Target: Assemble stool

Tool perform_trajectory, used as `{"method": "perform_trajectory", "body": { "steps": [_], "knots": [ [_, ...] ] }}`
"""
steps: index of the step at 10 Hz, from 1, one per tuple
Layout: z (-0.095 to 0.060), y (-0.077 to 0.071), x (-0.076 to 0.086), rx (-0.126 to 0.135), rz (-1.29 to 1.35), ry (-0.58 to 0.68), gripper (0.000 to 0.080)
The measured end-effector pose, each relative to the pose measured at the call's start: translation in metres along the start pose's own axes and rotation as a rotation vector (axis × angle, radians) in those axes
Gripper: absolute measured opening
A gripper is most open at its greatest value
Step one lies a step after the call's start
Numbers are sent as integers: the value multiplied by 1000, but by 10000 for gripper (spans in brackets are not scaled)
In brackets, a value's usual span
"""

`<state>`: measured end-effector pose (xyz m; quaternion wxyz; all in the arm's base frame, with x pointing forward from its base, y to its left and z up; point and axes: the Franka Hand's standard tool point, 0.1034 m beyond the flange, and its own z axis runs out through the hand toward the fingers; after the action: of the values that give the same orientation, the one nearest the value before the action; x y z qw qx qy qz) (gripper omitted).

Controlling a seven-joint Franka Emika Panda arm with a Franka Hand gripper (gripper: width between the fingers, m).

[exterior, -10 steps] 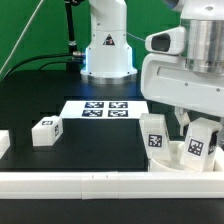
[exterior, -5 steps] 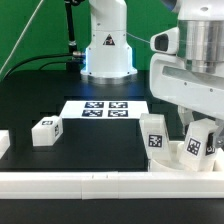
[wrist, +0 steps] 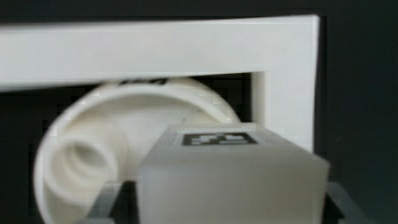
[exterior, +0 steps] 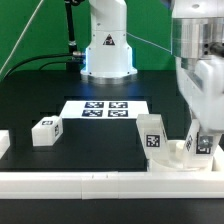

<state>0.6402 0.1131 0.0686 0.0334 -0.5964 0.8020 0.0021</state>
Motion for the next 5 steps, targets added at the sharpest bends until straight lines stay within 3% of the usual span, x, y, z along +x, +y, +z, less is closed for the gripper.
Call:
{"method": "perform_trajectory", "body": {
  "steps": [3,5],
  "knots": [
    [4,1,-7,39,147,-65,337],
    [4,3,-9,46,155,-55,337]
  ]
}}
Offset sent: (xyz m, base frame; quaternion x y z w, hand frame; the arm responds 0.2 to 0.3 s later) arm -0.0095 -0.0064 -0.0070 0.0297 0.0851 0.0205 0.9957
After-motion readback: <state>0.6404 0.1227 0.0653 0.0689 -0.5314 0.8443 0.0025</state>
